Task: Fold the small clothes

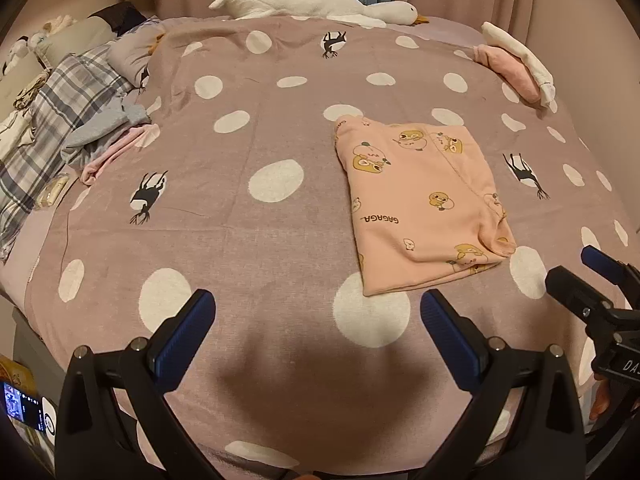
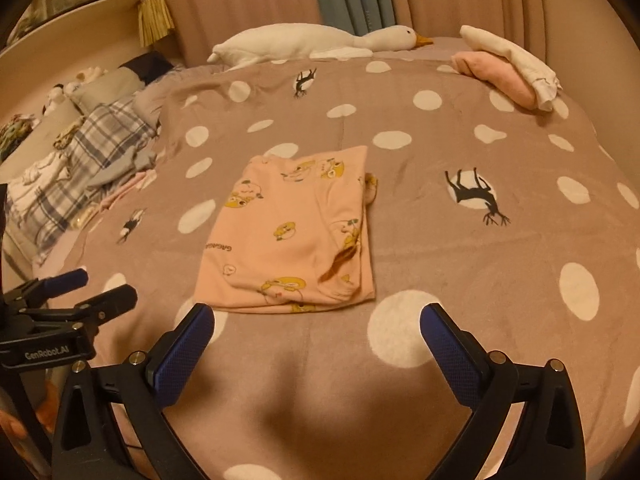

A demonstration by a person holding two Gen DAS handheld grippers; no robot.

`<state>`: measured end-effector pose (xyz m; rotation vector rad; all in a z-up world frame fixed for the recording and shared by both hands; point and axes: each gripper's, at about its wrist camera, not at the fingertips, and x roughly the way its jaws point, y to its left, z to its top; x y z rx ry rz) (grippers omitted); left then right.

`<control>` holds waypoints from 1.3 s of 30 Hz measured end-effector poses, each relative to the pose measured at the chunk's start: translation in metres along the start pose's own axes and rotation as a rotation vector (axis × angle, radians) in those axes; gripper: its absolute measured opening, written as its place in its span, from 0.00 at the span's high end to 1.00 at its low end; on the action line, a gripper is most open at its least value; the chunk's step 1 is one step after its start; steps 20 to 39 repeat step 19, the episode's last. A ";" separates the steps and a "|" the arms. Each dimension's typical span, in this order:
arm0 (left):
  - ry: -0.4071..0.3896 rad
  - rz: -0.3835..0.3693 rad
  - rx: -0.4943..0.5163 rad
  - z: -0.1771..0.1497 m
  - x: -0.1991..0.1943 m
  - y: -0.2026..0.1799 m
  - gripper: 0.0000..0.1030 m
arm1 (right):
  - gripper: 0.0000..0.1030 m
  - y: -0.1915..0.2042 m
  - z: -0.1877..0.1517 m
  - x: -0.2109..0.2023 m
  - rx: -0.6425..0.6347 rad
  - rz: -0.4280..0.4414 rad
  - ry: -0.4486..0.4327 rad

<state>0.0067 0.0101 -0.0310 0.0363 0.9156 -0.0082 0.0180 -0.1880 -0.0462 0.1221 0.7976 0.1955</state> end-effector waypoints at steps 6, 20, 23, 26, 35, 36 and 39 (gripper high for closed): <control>0.005 -0.005 0.001 0.001 0.000 0.001 0.01 | 0.01 0.004 0.004 -0.004 -0.010 0.002 -0.010; 0.006 -0.009 -0.003 0.003 0.001 0.003 0.00 | 0.01 0.011 0.005 0.000 -0.019 0.007 0.000; 0.006 -0.009 -0.003 0.003 0.001 0.003 0.00 | 0.01 0.011 0.005 0.000 -0.019 0.007 0.000; 0.006 -0.009 -0.003 0.003 0.001 0.003 0.00 | 0.01 0.011 0.005 0.000 -0.019 0.007 0.000; 0.006 -0.009 -0.003 0.003 0.001 0.003 0.00 | 0.01 0.011 0.005 0.000 -0.019 0.007 0.000; 0.006 -0.009 -0.003 0.003 0.001 0.003 0.00 | 0.01 0.011 0.005 0.000 -0.019 0.007 0.000; 0.006 -0.009 -0.003 0.003 0.001 0.003 0.00 | 0.01 0.011 0.005 0.000 -0.019 0.007 0.000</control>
